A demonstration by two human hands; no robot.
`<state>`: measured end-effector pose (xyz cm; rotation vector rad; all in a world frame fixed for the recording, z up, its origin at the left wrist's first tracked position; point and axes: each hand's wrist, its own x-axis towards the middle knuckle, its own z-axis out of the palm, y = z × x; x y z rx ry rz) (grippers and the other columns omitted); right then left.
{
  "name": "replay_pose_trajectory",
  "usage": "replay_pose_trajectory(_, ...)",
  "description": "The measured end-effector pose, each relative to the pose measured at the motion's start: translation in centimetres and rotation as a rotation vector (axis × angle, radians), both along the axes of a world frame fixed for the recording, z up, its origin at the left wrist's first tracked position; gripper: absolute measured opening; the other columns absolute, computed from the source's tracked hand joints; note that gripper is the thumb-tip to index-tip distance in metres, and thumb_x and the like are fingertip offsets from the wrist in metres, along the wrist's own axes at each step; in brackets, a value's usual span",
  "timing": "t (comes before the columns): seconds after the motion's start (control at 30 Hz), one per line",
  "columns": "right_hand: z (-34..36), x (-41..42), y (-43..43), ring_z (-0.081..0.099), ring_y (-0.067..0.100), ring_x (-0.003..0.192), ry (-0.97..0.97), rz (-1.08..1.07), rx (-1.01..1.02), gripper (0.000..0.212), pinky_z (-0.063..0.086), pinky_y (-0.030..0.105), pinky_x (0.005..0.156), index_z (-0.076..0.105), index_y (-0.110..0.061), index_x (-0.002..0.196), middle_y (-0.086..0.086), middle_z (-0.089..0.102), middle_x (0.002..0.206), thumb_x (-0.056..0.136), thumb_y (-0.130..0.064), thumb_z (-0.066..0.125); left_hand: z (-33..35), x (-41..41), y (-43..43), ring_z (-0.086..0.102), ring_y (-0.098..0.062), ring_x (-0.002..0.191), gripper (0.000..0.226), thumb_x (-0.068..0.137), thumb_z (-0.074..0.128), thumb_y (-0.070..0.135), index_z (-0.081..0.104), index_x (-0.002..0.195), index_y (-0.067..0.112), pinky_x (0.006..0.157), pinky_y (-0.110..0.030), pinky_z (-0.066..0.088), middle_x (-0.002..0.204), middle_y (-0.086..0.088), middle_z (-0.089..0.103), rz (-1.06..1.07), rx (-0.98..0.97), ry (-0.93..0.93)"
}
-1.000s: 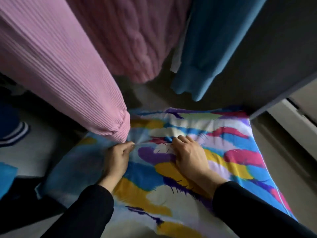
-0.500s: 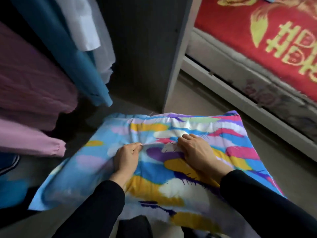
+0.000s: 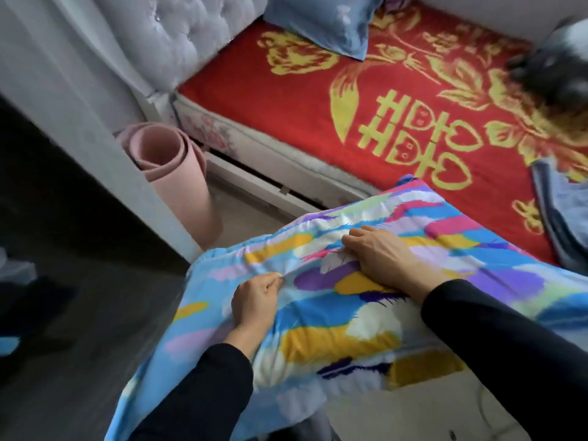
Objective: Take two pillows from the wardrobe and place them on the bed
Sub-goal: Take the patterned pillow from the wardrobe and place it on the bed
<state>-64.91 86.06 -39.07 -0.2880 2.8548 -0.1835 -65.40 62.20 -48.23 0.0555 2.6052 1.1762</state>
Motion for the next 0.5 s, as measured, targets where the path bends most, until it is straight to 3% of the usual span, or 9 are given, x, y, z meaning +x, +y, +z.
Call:
replay_pose_trajectory(0.13,2.0,-6.6,5.6,0.052,0.029,0.087,0.026,0.045,0.107,0.006,0.037,0.039,0.064,0.053,-0.012,0.087,0.009,0.056,0.089,0.084,-0.008,0.05,1.1,-6.5,5.6,0.066,-0.028,0.085,0.014,0.085,0.06,0.028,0.073,0.09,0.025,0.064,-0.026,0.042,0.089,-0.006,0.076,0.003,0.038,0.027)
replay_pose_trajectory(0.37,4.9,-21.7,11.9,0.051,0.028,0.096,0.139,0.032,0.279,0.012,0.038,0.038,0.074,0.057,-0.015,0.092,0.007,0.061,0.094,0.086,-0.01,0.048,2.9,-21.3,13.1,0.064,-0.028,0.072,0.016,0.085,0.061,0.026,0.07,0.077,0.015,0.061,-0.036,0.048,0.071,-0.009,0.071,-0.01,0.139,0.067)
replay_pose_trajectory(0.5,5.5,-29.9,13.9,0.054,0.029,0.091,0.18,-0.045,0.284,0.011,0.035,0.037,0.065,0.055,-0.014,0.093,0.008,0.059,0.094,0.086,-0.01,0.046,3.7,-29.6,15.7,0.064,-0.025,0.067,0.016,0.085,0.062,0.023,0.07,0.075,0.014,0.059,-0.037,0.051,0.067,-0.007,0.07,0.002,0.153,0.133)
